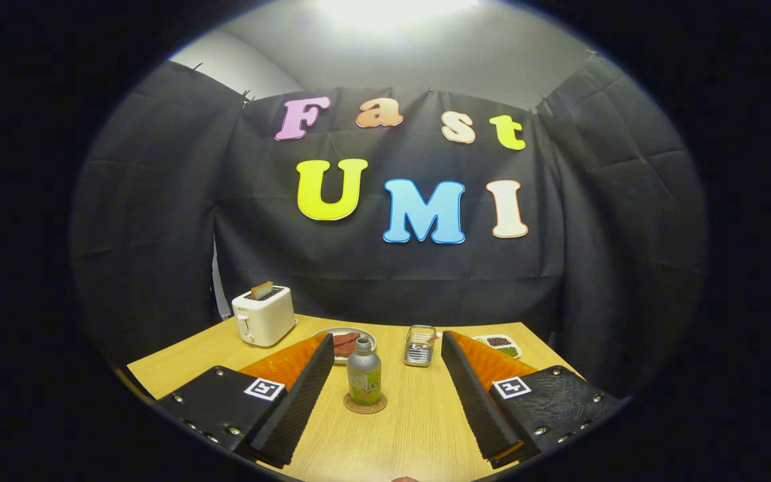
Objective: Take the bottle from table, then pour the juice into the cup, finally place the bottle on the coaster
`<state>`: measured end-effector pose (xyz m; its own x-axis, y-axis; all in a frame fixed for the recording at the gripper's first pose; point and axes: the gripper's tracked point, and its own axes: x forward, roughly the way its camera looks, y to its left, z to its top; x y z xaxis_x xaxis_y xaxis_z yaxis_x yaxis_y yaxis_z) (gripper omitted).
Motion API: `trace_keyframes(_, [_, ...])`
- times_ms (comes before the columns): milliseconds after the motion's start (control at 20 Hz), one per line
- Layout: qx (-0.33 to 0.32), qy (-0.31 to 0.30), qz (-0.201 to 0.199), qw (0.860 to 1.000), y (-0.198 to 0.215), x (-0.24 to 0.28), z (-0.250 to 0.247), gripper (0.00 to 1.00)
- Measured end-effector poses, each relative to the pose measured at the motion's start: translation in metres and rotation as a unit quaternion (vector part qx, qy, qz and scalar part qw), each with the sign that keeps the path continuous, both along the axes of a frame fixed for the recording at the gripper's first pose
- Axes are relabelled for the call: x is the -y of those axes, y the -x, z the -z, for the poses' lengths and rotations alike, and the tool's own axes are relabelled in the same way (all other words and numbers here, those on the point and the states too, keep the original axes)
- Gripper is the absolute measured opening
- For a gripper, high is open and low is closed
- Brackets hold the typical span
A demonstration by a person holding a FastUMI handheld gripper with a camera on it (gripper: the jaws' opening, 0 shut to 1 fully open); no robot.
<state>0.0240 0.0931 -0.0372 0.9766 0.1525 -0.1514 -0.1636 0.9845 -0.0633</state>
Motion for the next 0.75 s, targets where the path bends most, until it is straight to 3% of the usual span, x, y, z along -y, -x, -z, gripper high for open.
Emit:
trace_keyframes(250, [0.014,-0.019,0.008,1.000,0.022,0.000,-0.004,0.97])
trace_keyframes(750, [0.040,-0.010,-0.003,0.999,0.024,0.000,-0.022,0.98])
